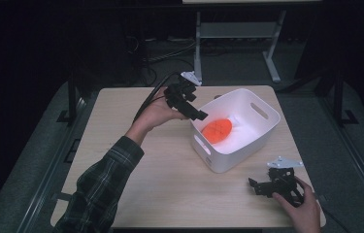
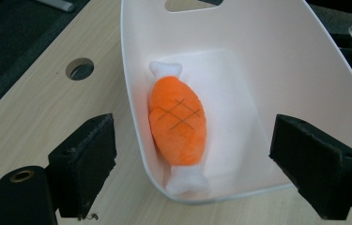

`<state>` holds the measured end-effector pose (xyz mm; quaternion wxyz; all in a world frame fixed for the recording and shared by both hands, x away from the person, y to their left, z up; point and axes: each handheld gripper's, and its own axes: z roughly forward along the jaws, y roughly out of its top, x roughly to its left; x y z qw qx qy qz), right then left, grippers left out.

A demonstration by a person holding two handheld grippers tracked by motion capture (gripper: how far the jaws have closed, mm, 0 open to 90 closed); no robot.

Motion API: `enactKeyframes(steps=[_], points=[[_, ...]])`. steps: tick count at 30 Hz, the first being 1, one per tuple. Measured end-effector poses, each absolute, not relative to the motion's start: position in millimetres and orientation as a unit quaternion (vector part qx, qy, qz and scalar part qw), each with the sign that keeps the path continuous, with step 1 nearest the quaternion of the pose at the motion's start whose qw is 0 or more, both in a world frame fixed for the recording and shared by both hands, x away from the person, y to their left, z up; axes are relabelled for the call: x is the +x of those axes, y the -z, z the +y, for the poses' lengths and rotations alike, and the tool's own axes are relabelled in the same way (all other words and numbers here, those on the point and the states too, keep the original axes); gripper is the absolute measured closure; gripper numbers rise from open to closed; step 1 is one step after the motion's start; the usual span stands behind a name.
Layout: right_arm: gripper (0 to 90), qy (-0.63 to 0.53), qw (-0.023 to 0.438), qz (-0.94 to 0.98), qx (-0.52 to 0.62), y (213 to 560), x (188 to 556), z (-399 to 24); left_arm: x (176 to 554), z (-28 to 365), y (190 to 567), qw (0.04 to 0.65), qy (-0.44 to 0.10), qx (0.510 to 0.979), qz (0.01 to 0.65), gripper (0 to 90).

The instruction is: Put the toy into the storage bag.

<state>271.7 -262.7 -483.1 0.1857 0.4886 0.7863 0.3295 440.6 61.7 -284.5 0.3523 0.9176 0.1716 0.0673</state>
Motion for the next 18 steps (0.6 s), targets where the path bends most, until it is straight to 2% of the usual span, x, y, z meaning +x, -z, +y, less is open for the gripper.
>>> enactKeyframes(steps=[18], points=[[0.2,-0.329,0.186,0.787,0.488,483.2,271.8,-262.9,398.6,117.5,301.2,0.369,-0.082,0.904,0.201,14.3]])
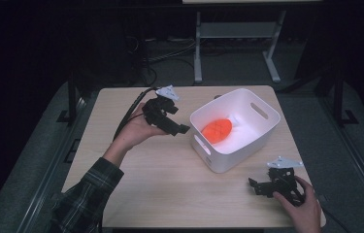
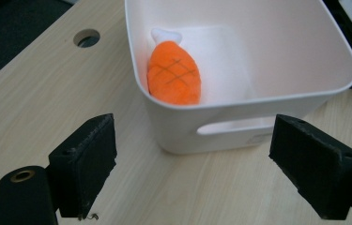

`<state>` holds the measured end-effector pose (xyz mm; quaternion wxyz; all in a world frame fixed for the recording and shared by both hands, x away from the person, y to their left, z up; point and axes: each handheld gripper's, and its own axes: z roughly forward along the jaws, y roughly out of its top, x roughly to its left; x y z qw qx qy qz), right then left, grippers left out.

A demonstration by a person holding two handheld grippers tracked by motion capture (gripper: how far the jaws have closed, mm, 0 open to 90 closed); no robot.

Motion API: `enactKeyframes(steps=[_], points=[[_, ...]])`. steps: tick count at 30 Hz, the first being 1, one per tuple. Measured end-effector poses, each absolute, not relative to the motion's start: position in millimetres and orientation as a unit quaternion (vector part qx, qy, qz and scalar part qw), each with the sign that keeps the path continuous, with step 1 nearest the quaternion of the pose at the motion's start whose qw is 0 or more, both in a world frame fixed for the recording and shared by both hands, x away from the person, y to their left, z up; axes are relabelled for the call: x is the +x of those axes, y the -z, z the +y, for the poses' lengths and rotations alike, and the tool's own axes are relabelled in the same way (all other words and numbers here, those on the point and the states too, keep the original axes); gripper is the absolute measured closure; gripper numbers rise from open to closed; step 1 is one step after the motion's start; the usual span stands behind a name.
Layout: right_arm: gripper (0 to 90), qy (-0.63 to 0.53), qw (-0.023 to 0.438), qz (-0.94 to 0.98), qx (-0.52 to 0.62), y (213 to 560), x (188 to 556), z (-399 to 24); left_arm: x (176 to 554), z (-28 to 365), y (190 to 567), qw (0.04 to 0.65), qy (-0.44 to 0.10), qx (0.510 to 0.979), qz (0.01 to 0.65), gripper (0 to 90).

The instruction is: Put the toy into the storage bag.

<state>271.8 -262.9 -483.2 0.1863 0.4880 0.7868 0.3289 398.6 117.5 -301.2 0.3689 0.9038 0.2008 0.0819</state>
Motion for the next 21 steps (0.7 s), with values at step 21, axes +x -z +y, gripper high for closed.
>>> enactKeyframes(steps=[21], points=[[0.2,-0.329,0.187,0.787,0.488,483.1,271.8,-262.9,344.0,190.8,360.6,0.395,-0.111,0.872,0.267,14.6]])
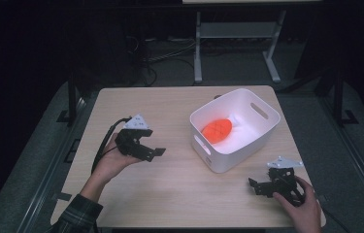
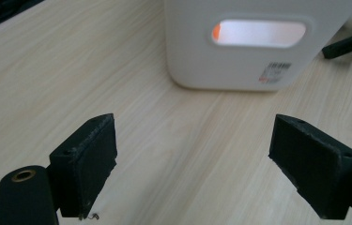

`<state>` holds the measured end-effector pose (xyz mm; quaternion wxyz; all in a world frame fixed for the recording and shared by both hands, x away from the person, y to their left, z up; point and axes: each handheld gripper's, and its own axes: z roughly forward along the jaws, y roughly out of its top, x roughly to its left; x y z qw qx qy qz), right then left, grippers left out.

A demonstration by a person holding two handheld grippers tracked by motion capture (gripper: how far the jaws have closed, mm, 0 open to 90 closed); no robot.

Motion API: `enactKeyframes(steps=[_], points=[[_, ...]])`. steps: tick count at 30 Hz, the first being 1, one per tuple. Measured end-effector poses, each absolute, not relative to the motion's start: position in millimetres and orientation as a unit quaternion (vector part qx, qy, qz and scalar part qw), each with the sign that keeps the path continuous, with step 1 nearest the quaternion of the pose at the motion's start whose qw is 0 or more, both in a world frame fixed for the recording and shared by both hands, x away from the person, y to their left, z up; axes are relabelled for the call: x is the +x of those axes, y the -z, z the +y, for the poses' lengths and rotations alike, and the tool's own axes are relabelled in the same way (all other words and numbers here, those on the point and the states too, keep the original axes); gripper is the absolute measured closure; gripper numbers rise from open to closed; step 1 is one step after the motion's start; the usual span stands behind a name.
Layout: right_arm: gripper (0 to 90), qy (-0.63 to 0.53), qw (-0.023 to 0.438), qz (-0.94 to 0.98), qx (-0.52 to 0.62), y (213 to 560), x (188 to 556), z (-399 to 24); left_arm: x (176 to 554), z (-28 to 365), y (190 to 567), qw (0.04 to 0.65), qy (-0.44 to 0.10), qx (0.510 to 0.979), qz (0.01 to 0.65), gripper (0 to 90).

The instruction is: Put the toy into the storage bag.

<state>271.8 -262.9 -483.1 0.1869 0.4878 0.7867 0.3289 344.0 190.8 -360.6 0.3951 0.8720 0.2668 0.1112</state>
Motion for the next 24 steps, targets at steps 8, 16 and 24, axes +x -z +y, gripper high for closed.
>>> enactKeyframes(steps=[8,16,24], points=[[0.2,-0.329,0.186,0.787,0.488,483.2,271.8,-262.8,318.3,217.8,391.6,0.398,-0.132,0.858,0.296,14.8],[0.2,-0.329,0.186,0.787,0.488,483.3,271.8,-262.8,296.0,233.1,419.7,0.383,-0.146,0.856,0.315,14.8],[0.2,-0.329,0.186,0.787,0.488,483.3,271.8,-262.8,276.2,251.9,449.8,0.348,-0.159,0.861,0.336,14.8]])
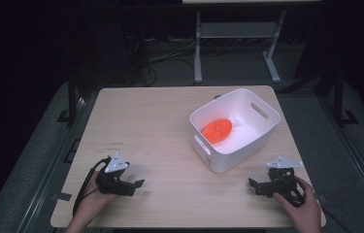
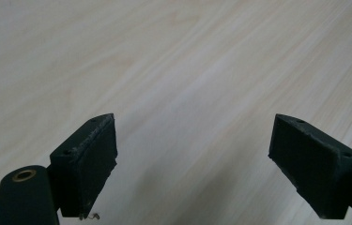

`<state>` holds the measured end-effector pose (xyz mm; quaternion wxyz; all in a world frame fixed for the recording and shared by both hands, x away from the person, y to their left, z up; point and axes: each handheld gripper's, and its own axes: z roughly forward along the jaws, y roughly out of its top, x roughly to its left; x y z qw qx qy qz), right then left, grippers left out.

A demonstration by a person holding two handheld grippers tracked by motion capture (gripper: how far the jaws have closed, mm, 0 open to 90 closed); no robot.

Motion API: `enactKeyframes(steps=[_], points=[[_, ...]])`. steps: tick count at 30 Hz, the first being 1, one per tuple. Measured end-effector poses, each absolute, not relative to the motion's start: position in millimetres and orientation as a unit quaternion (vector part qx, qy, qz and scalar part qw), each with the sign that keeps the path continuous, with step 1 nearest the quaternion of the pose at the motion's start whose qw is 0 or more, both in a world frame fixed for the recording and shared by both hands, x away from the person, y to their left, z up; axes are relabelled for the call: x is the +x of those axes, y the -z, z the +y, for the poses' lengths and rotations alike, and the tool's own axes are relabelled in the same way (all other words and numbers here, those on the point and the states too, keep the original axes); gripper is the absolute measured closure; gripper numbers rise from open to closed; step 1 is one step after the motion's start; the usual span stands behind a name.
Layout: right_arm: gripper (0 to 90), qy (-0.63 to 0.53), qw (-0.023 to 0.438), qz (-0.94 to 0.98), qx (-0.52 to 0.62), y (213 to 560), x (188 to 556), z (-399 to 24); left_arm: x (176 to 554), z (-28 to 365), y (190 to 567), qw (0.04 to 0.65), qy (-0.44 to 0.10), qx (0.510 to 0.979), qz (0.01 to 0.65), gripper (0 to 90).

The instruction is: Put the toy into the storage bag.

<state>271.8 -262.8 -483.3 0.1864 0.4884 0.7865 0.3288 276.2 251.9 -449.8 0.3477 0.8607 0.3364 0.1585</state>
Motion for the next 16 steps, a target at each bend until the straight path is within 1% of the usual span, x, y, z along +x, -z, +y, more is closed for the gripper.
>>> enactKeyframes(steps=[2,6,13,16], points=[[0.2,-0.329,0.186,0.787,0.488,483.3,271.8,-262.8,272.5,256.5,457.7,0.335,-0.166,0.863,0.340,14.7],[0.2,-0.329,0.186,0.787,0.488,483.3,271.8,-262.8,270.2,260.4,467.3,0.323,-0.159,0.868,0.342,14.4],[0.2,-0.329,0.186,0.786,0.488,483.3,271.8,-262.8,270.8,268.4,474.0,0.357,-0.148,0.856,0.345,12.6],[0.2,-0.329,0.186,0.786,0.488,483.3,271.8,-262.8,270.3,269.0,474.6,0.360,-0.150,0.854,0.344,12.7]])
